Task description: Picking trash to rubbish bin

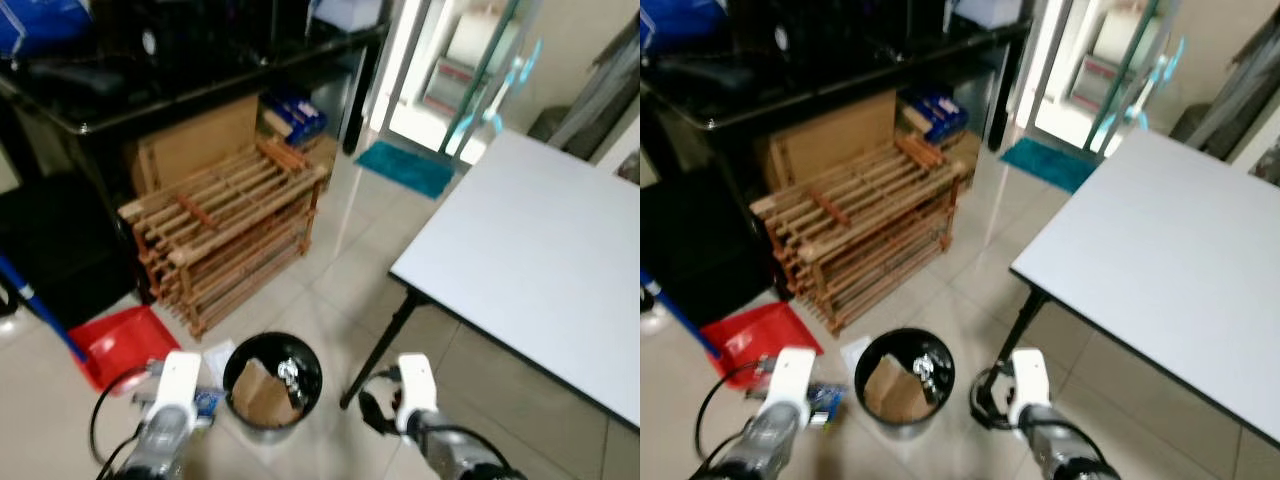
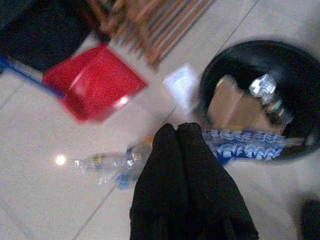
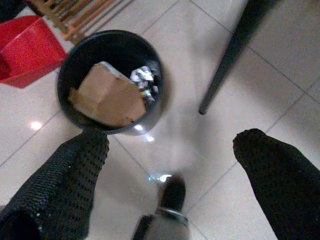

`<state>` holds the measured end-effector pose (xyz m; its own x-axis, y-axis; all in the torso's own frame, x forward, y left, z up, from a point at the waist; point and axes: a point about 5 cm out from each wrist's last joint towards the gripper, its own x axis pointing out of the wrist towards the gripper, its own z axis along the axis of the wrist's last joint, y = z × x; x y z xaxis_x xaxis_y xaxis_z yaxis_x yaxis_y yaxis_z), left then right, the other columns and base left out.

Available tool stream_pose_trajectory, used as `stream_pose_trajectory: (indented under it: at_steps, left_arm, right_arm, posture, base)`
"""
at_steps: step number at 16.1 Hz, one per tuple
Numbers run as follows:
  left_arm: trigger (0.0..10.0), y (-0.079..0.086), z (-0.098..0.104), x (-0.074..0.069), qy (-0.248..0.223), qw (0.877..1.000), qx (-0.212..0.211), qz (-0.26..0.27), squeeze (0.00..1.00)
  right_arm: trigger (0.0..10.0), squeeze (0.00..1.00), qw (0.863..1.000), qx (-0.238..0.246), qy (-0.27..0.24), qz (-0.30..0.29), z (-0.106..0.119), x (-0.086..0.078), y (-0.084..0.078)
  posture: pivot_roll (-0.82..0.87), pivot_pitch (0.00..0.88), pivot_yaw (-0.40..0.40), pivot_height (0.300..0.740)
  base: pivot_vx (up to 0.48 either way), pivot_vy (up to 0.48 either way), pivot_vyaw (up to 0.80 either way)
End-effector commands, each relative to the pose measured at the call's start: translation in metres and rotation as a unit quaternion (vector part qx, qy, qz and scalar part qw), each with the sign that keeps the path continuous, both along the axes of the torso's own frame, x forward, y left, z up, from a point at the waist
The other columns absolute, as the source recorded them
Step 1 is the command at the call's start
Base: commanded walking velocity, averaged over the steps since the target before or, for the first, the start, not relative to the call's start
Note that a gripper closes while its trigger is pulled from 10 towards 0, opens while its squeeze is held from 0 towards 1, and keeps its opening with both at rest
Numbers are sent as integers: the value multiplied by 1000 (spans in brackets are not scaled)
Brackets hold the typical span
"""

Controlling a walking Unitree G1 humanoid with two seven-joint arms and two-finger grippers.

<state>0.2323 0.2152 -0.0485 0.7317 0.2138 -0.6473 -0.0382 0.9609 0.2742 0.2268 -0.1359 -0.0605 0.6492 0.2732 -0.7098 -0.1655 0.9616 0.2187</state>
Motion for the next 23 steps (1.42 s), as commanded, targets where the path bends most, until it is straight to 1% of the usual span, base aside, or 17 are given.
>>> stream_pose_trajectory:
  at_steps: [1,19,21,22,23]
  left_arm:
    - [10000,-9,-6,-6,13,1000,-10,-4,0]
    - [10000,-9,-6,-6,14,1000,-9,-6,0]
    - [10000,-20,-7,-5,19,999,-33,-38,0]
    - [10000,-25,-7,-2,20,998,-37,-55,0]
    - [10000,-27,-6,-1,20,997,-37,-61,0]
  right_arm:
    - [10000,0,1000,-7,13,-3,-3,-4,-8]
    - [10000,0,1000,2,15,17,-3,-5,-3]
    - [10000,0,998,4,-5,57,4,3,-1]
    - [10000,0,996,11,-6,83,7,6,-1]
    - [10000,0,995,7,-3,97,7,6,-1]
  posture:
    - [-16,61,-133,740]
    - [-16,60,-132,740]
    - [-36,53,-132,740]
    - [-48,55,-133,740]
    - [-53,57,-134,740]
  base:
    - [304,0,0]
    - [298,0,0]
    - [0,0,0]
    - [0,0,0]
    - [0,0,0]
